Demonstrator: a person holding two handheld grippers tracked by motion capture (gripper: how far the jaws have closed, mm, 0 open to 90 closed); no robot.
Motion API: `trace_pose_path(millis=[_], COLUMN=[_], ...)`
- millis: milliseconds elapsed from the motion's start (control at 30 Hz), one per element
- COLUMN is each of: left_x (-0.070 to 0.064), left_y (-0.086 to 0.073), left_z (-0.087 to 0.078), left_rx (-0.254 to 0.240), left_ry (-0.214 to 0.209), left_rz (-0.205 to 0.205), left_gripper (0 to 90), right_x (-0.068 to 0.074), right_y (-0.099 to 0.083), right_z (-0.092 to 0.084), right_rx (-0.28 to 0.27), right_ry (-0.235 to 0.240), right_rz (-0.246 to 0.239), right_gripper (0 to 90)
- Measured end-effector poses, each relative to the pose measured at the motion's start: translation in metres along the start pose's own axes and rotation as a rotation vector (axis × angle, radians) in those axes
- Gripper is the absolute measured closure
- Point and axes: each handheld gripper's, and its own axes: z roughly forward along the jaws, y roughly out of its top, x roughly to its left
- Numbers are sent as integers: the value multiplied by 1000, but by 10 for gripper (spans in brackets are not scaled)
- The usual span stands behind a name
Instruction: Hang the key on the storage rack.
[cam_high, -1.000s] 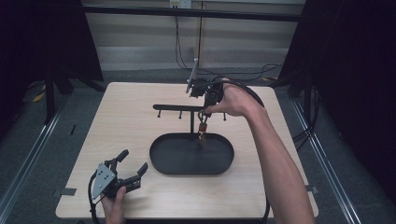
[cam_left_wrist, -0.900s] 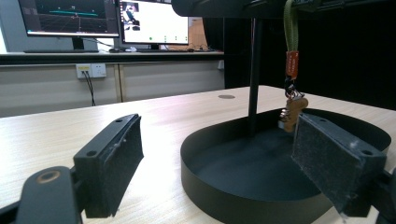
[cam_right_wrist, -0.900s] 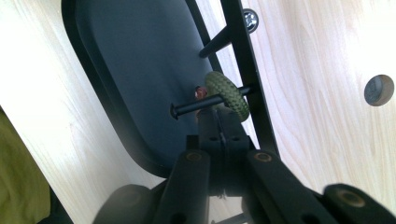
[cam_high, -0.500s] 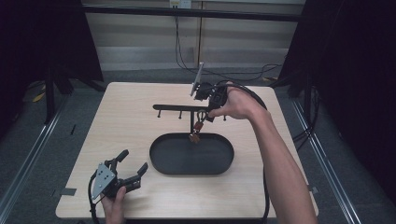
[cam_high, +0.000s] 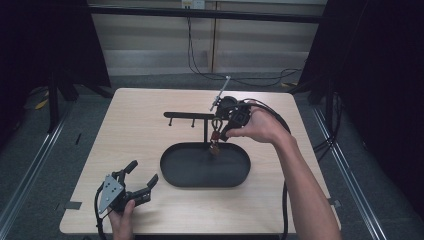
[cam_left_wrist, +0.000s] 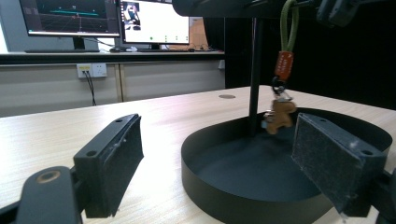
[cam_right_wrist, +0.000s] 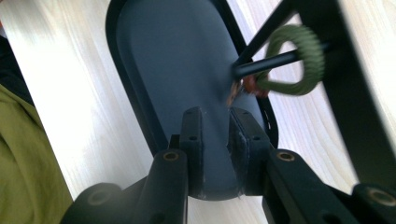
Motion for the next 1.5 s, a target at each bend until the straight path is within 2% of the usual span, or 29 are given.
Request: trace_pose_path(millis=[67,133,200,367,433,600,700,833,933,1133,1233,1367,1400,1500], left_x=[0,0,0,0,0,0,0,0,0,0,0,0,0,0], left_y=[0,0,0,0,0,0,0,0,0,0,0,0,0,0], left_z=[0,0,0,0,0,0,0,0,0,0,0,0,0,0], left_rx=[0,0,0,1,1,1,0,0,1,1,1,0,1,0], left_ry=[0,0,0,0,1,1,0,1,1,4,4,4,4,4], left_rz=[-1,0,0,1,1,1,0,0,1,0,0,-1,0,0], left_gripper=[159,160,160,160,160,160,160,159,160,160,160,160,160,160], right_x=[3,4,5,16,20,30,35,40,44,52,55,61,64,68], right_y=[-4,-9,-15,-25,-30,-44,-51,-60,-68,-91,-107,-128,-132,-143], right_z=[1,1,0,0,2,8,12,19,22,40,50,62,65,73], right_rx=[-26,-49,-83,-139,-180,-260,-269,-327,-379,-484,-559,-670,-690,-735], right_ry=[10,-2,29,32,33,18,4,-13,-24,-3,-5,-8,-14,-24], right_rz=[-5,18,27,12,4,0,-4,-10,12,103,147,176,171,197], right_gripper=[741,732,730,726,730,707,671,639,585,532,503,437,428,358])
